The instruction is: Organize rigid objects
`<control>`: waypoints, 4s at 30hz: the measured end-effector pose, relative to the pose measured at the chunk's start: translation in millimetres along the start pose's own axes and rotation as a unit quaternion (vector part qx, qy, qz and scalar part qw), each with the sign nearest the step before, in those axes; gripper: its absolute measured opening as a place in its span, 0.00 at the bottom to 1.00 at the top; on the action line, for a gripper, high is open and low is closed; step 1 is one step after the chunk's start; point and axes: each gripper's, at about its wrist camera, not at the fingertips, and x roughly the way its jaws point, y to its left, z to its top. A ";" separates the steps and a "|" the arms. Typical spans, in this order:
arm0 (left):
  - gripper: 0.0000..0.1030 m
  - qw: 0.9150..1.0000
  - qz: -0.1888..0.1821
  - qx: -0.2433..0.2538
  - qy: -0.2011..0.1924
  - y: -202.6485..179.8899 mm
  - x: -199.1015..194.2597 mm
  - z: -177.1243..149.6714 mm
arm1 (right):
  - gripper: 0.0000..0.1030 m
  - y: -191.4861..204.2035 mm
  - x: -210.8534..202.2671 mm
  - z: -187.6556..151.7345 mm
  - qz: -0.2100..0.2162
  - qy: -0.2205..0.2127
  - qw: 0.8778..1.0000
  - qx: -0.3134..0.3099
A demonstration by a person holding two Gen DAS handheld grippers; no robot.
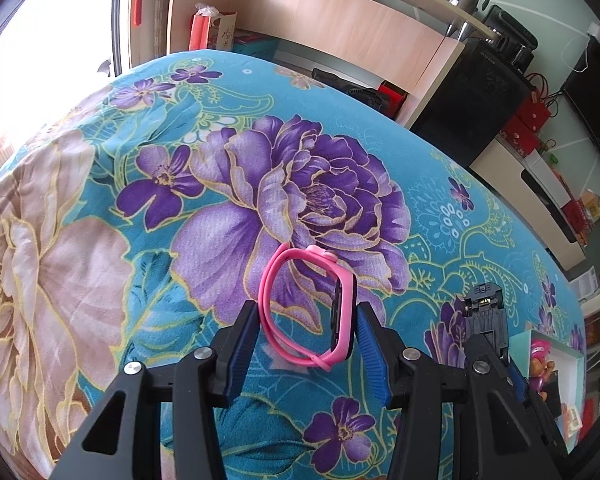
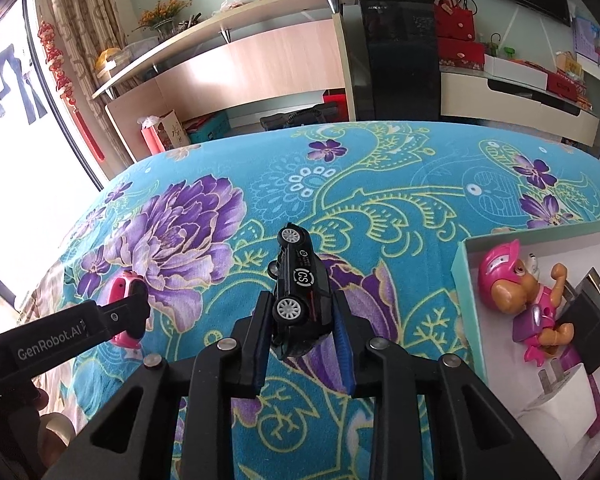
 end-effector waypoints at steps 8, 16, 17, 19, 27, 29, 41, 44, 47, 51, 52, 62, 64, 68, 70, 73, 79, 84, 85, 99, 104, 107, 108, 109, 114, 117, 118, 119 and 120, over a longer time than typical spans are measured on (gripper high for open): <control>0.50 0.998 -0.037 0.044 -0.019 -33.2 -27.0 -8.7 | 0.29 -14.7 -52.1 4.4 -0.016 -0.045 0.999 0.021; 0.50 0.987 -0.095 0.127 -0.041 -89.8 -66.3 -41.2 | 0.29 -55.5 -112.8 -11.5 -0.079 -0.076 0.993 0.049; 0.50 0.984 -0.102 0.139 -0.041 -97.2 -70.0 -47.2 | 0.29 -63.1 -118.0 -14.8 -0.087 -0.074 0.992 0.056; 0.50 0.979 -0.114 0.164 -0.041 -112.0 -75.6 -59.7 | 0.29 -78.4 -127.6 -21.3 -0.109 -0.072 0.989 0.071; 0.51 0.955 -0.155 0.251 -0.026 -165.2 -88.4 -105.4 | 0.29 -128.8 -152.8 -49.2 -0.164 -0.049 0.979 0.108; 0.51 0.950 -0.159 0.267 -0.020 -175.1 -88.9 -115.4 | 0.29 -138.1 -156.1 -56.3 -0.171 -0.043 0.977 0.117; 0.52 0.931 -0.159 0.328 0.017 -200.8 -82.4 -157.4 | 0.29 -157.3 -163.3 -82.0 -0.186 -0.016 0.975 0.124; 0.59 0.933 -0.155 0.324 0.023 -196.9 -80.6 -158.2 | 0.29 -159.4 -160.2 -84.0 -0.182 -0.010 0.975 0.130; 0.66 0.935 -0.154 0.320 0.024 -192.8 -81.8 -158.4 | 0.29 -160.2 -159.5 -86.0 -0.177 -0.005 0.975 0.134; 0.68 0.938 -0.149 0.312 0.020 -185.0 -86.1 -156.2 | 0.34 -156.0 -161.3 -87.9 -0.173 -0.003 0.977 0.127; 0.71 0.939 -0.147 0.309 0.018 -182.4 -87.8 -155.7 | 0.42 -154.8 -162.0 -88.5 -0.173 -0.003 0.977 0.126; 0.74 0.958 -0.100 0.270 0.003 -135.6 -94.6 -141.1 | 0.71 -143.3 -177.2 -97.5 -0.159 -0.007 0.980 0.118; 0.74 0.962 -0.087 0.260 0.005 -120.3 -94.6 -142.3 | 0.74 -140.1 -179.2 -99.0 -0.161 -0.005 0.980 0.115; 0.74 0.970 -0.062 0.234 0.019 -87.5 -90.4 -146.1 | 0.80 -130.4 -182.7 -103.2 -0.162 -0.002 0.982 0.101; 0.80 0.974 -0.050 0.220 0.022 -75.7 -88.5 -144.6 | 0.80 -124.4 -183.6 -105.4 -0.165 0.002 0.982 0.093; 0.96 0.977 -0.037 0.208 0.010 -65.5 -92.0 -142.3 | 0.80 -115.1 -184.2 -108.9 -0.164 0.008 0.983 0.079; 1.00 0.980 -0.037 0.197 -0.007 -56.0 -103.4 -144.4 | 0.81 -100.2 -178.4 -118.8 -0.154 0.035 0.986 0.059; 1.00 0.979 -0.018 0.203 -0.018 -49.9 -107.5 -150.7 | 0.81 -91.4 -175.6 -123.3 -0.154 0.043 0.986 0.048; 1.00 0.979 -0.015 0.204 -0.021 -48.8 -107.8 -152.1 | 0.81 -90.5 -174.9 -123.4 -0.154 0.044 0.986 0.047; 1.00 0.978 0.006 0.211 -0.005 -47.1 -91.0 -162.9 | 0.81 -91.4 -161.3 -128.4 -0.145 0.064 0.986 0.054; 1.00 0.978 0.009 0.209 -0.011 -46.8 -92.8 -162.7 | 0.81 -91.2 -159.8 -128.3 -0.148 0.068 0.985 0.052; 1.00 0.977 0.014 0.214 -0.012 -48.6 -92.4 -163.5 | 0.81 -91.1 -158.6 -128.2 -0.148 0.069 0.985 0.052; 1.00 0.976 0.014 0.215 -0.012 -49.0 -92.5 -163.8 | 0.81 -91.1 -158.5 -128.3 -0.148 0.069 0.985 0.052; 1.00 0.976 0.014 0.216 -0.013 -49.4 -93.0 -164.3 | 0.81 -91.1 -158.5 -128.3 -0.148 0.069 0.985 0.052; 1.00 0.975 0.014 0.221 -0.011 -51.1 -92.2 -165.4 | 0.81 -90.8 -157.9 -128.0 -0.148 0.070 0.985 0.052; 1.00 0.973 0.015 0.228 -0.008 -53.6 -90.8 -167.3 | 0.81 -90.9 -157.0 -129.1 -0.148 0.071 0.985 0.053; 1.00 0.973 0.016 0.231 -0.007 -54.4 -90.4 -168.0 | 0.81 -91.2 -156.7 -129.4 -0.148 0.072 0.985 0.054; 1.00 0.972 0.017 0.233 -0.007 -55.3 -90.2 -168.6 | 0.81 -91.6 -156.2 -129.4 -0.147 0.073 0.985 0.054; 1.00 0.972 0.018 0.235 -0.007 -55.9 -90.1 -169.1 | 0.81 -92.0 -155.6 -129.7 -0.147 0.074 0.985 0.055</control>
